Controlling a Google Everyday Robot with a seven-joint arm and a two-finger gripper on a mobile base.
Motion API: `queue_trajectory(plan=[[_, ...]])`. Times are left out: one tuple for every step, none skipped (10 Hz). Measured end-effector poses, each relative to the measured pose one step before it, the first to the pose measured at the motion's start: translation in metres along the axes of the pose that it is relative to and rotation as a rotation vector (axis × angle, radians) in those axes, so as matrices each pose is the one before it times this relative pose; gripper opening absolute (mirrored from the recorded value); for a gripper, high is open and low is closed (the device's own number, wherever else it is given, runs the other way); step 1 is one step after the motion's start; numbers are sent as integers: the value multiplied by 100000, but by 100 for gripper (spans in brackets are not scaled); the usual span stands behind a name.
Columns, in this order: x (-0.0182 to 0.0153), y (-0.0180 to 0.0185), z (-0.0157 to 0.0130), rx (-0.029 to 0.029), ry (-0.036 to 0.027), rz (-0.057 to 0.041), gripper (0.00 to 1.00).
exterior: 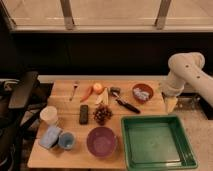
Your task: Wipe tray with eraser
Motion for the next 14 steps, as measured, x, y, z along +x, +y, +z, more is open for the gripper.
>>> queue_trajectory(plan=[[-2, -1, -2, 3, 0, -3, 74], [-1, 2, 2, -5, -3, 1, 74], [2, 0, -4, 7, 2, 5, 74], [-3, -1, 1, -3, 1, -6, 74], [2, 2, 3, -2, -2, 7, 74], [-1, -2, -4, 7, 1, -4, 74], [1, 0, 1, -1, 0, 5, 74], [-2, 1, 3, -7, -3, -5, 74], [4, -1, 2, -3, 42, -73, 74], [2, -21, -55, 47, 154, -523, 74], [-51, -151, -239, -53, -643, -2021, 74], [-685, -527, -258, -821, -1424, -6526, 74], [-1452, -957, -86, -1233, -2050, -9755, 74], [-1453, -1039, -79, -624, -1140, -6723, 74]])
